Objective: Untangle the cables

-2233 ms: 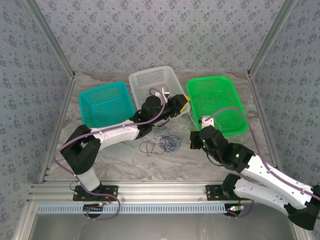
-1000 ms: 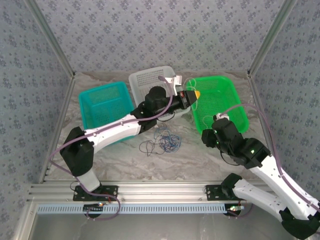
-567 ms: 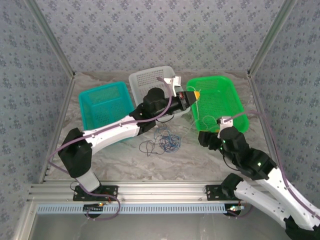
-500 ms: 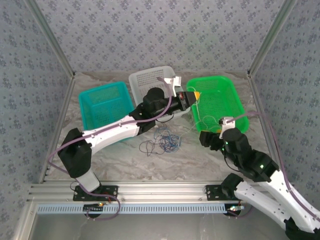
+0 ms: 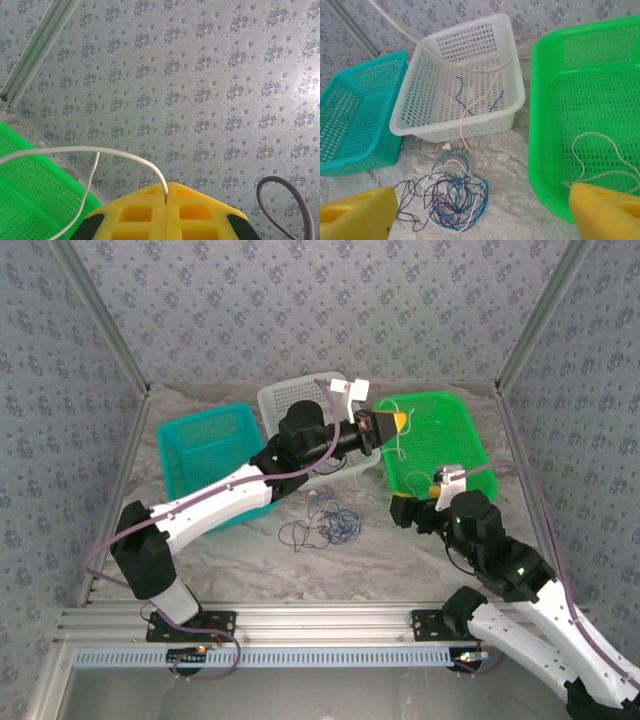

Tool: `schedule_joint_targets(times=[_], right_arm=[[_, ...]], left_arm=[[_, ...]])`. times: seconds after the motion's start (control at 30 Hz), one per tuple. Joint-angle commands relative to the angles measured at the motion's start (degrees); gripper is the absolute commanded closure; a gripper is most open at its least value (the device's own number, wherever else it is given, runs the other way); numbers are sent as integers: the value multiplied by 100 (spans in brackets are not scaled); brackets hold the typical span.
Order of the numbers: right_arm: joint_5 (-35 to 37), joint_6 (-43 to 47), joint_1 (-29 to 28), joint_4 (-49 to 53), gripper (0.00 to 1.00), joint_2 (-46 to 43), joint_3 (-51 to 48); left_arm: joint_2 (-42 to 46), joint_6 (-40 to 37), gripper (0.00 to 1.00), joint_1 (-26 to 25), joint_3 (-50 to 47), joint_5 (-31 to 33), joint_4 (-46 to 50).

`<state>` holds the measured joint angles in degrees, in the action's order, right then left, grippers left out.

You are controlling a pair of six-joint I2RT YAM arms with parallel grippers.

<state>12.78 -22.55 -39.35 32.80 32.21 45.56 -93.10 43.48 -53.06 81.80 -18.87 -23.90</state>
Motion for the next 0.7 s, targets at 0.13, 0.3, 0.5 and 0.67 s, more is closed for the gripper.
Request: schedule_joint_targets(times=[0.13, 0.3, 0.5, 0.67], right_arm=[[151, 1025, -6, -825, 7, 437, 260], [432, 1416, -5, -985, 8, 798, 493], [438, 1732, 63, -1094, 26, 1080, 701], [235, 1846, 200, -1000, 57, 1163, 820]], left_arm=[[73, -87, 100, -46, 246, -79, 234], [16, -70, 100, -54, 335, -17, 324], [-165, 70, 100, -48, 538, -97, 344], [-121, 76, 100, -47, 515, -52, 350]])
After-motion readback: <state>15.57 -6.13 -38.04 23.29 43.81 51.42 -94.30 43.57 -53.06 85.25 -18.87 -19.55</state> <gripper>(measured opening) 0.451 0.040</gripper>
